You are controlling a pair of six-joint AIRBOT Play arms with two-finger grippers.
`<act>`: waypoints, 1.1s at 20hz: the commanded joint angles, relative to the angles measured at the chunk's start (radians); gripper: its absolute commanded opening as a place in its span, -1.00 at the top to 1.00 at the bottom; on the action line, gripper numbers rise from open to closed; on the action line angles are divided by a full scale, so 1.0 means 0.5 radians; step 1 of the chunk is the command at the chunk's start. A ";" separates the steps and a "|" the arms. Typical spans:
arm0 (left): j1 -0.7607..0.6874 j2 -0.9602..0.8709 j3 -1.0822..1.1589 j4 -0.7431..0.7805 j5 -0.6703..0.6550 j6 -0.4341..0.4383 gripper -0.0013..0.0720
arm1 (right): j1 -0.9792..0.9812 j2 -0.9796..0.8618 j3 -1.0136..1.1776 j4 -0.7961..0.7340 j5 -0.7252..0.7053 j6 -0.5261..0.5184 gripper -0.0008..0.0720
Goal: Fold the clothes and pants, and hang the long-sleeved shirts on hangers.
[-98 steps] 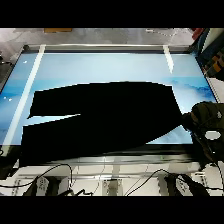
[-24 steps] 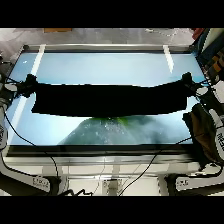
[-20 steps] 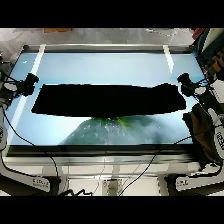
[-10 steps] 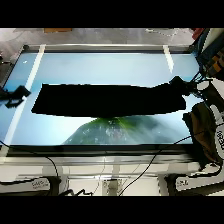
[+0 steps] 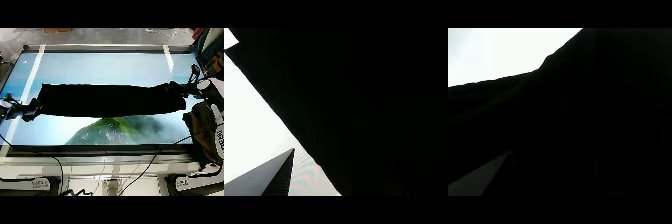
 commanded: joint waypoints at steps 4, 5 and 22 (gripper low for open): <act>-0.031 -0.195 -0.014 -0.121 0.316 -0.148 -0.51 | 0.002 -0.002 0.028 0.010 0.063 -0.098 -0.55; -0.043 -0.194 -0.014 -0.121 0.413 -0.149 -0.51 | 0.010 -0.002 0.061 0.008 0.105 -0.175 -0.55; -0.430 0.150 0.134 0.308 1.418 -0.034 0.94 | 0.934 -0.082 0.317 0.010 -0.774 0.107 0.94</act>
